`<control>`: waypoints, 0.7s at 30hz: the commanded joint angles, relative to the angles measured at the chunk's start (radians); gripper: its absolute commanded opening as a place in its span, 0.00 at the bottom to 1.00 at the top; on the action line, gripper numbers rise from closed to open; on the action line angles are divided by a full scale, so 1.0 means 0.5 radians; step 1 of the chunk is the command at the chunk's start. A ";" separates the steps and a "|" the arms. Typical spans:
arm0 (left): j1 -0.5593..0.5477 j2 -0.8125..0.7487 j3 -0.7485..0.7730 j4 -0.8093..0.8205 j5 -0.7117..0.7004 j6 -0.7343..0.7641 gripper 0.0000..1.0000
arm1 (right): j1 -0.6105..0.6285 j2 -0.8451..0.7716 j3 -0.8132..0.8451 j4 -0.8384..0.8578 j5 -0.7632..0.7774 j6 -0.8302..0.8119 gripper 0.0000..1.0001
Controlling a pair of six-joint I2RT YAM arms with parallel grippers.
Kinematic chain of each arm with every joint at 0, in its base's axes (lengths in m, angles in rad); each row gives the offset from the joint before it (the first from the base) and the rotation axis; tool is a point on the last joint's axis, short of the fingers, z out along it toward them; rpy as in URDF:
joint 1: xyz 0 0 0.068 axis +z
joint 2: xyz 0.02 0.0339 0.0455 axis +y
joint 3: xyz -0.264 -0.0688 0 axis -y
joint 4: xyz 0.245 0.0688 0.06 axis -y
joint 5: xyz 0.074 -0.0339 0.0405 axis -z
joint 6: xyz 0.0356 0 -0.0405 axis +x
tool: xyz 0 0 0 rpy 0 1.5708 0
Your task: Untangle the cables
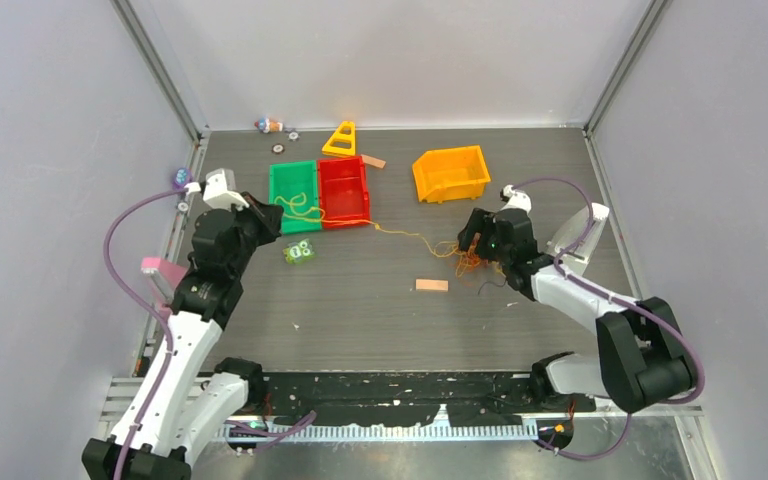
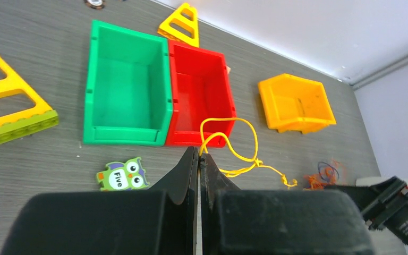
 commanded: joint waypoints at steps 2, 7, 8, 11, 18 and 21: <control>-0.016 -0.028 0.177 -0.060 0.176 0.086 0.00 | 0.014 -0.160 0.050 0.239 -0.244 -0.226 0.82; -0.016 0.000 0.305 -0.131 0.312 0.082 0.00 | 0.120 -0.262 0.091 0.297 -0.441 -0.392 0.80; -0.016 0.007 0.328 -0.142 0.337 0.079 0.00 | 0.137 -0.304 0.086 0.317 -0.454 -0.409 0.80; -0.017 0.022 0.377 -0.148 0.421 0.064 0.00 | 0.201 -0.339 0.126 0.404 -0.613 -0.501 0.80; -0.017 0.002 0.425 -0.151 0.478 0.043 0.00 | 0.387 -0.136 0.444 0.253 -0.748 -0.663 0.79; -0.016 -0.009 0.451 -0.180 0.477 0.045 0.00 | 0.503 -0.021 0.573 0.210 -0.788 -0.851 0.81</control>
